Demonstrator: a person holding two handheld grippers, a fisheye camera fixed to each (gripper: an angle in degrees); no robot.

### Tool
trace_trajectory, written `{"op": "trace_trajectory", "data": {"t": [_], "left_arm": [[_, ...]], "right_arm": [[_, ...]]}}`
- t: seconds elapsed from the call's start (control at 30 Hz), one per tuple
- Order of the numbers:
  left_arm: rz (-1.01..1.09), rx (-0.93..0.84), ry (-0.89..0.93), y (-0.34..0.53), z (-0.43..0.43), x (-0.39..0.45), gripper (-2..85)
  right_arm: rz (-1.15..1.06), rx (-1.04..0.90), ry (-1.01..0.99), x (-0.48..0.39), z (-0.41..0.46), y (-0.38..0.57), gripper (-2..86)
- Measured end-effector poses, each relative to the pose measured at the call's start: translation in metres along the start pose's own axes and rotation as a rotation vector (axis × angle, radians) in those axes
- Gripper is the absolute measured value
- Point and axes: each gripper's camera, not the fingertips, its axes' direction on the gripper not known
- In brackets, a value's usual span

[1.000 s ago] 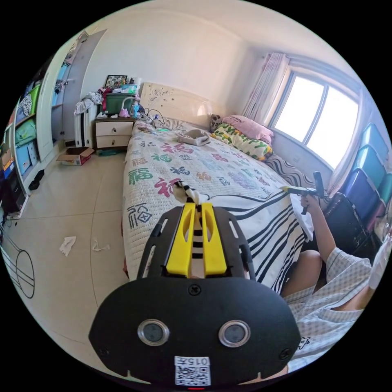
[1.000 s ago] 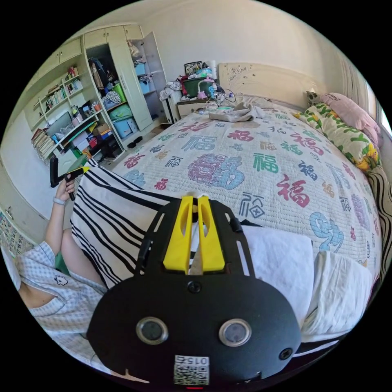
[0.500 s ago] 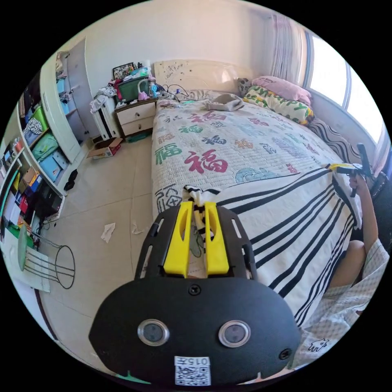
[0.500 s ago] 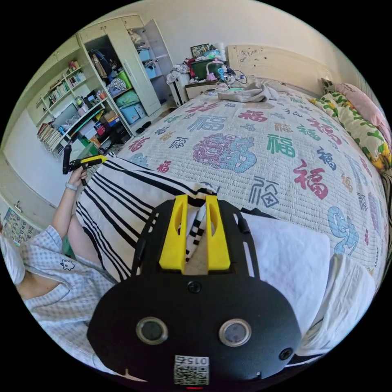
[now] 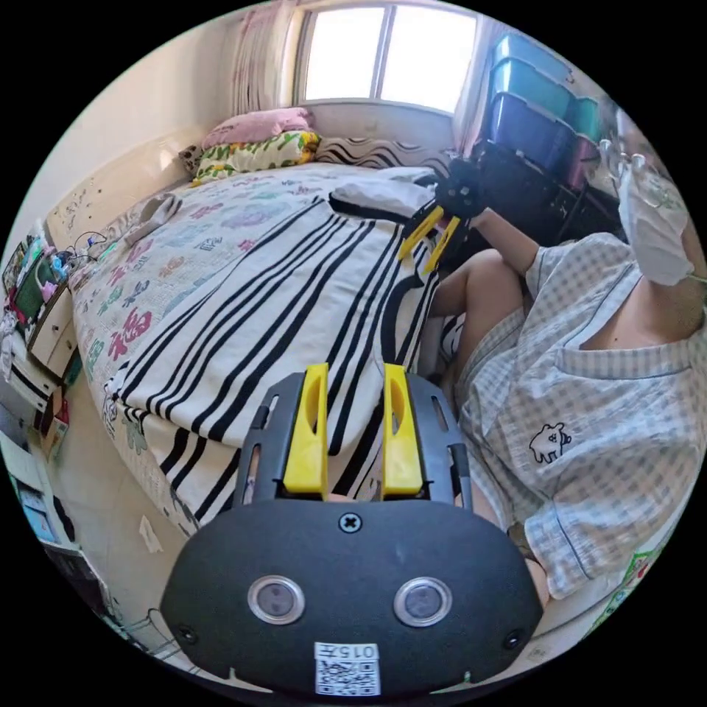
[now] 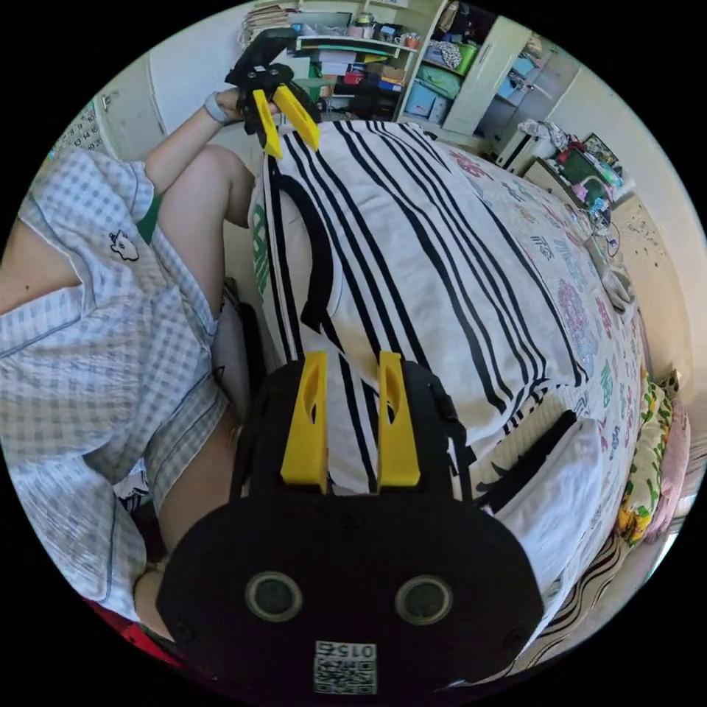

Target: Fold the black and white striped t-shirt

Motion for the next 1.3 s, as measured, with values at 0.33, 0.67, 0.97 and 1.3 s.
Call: {"op": "trace_trajectory", "data": {"t": [0.33,0.67,0.97,1.3], "left_arm": [[0.085,0.024,-0.128,0.017,-0.024,0.021,0.3],[0.113,-0.097,-0.053,0.028,-0.016,0.01,0.7],[-0.145,0.535,-0.1,0.088,-0.12,-0.045,0.9],[-0.434,0.181,-0.122,0.042,-0.056,-0.115,1.1]], "right_arm": [[0.029,0.092,-0.119,0.009,-0.035,0.021,-0.8],[0.035,-0.021,-0.322,0.032,-0.017,0.01,4.3],[0.608,0.297,-0.228,0.155,-0.067,0.073,8.5],[0.585,0.19,-0.404,0.169,-0.049,0.052,3.5]]}}
